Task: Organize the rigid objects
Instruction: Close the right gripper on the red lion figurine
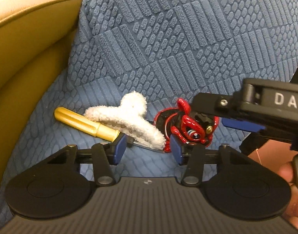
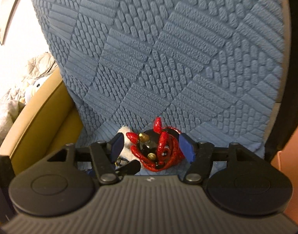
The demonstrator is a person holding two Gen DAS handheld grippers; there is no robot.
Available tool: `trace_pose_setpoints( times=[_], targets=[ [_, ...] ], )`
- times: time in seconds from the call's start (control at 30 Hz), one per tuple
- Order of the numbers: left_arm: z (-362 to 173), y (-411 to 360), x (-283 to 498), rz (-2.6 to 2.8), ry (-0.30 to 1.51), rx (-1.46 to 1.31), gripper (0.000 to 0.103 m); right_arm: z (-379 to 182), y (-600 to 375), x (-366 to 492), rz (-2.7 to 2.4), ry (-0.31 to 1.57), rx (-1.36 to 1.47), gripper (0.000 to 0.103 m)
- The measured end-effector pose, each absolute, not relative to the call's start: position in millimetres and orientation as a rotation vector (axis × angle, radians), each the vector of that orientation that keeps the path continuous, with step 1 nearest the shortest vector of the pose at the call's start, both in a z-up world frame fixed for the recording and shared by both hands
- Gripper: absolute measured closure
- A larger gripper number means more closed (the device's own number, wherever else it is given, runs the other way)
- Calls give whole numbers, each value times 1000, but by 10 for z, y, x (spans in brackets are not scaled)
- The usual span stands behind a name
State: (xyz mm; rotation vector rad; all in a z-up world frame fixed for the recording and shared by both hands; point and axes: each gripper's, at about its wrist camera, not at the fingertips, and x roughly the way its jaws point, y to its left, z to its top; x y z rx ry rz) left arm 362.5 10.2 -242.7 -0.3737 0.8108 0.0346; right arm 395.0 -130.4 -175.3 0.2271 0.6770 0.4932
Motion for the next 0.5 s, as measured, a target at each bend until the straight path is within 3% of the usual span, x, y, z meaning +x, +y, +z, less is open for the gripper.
trace_pose_setpoints(
  times=[0.5],
  targets=[
    [-2486, 55, 3708, 61, 816, -367, 52, -1866, -1288, 4111, 500, 733, 218, 38]
  ],
)
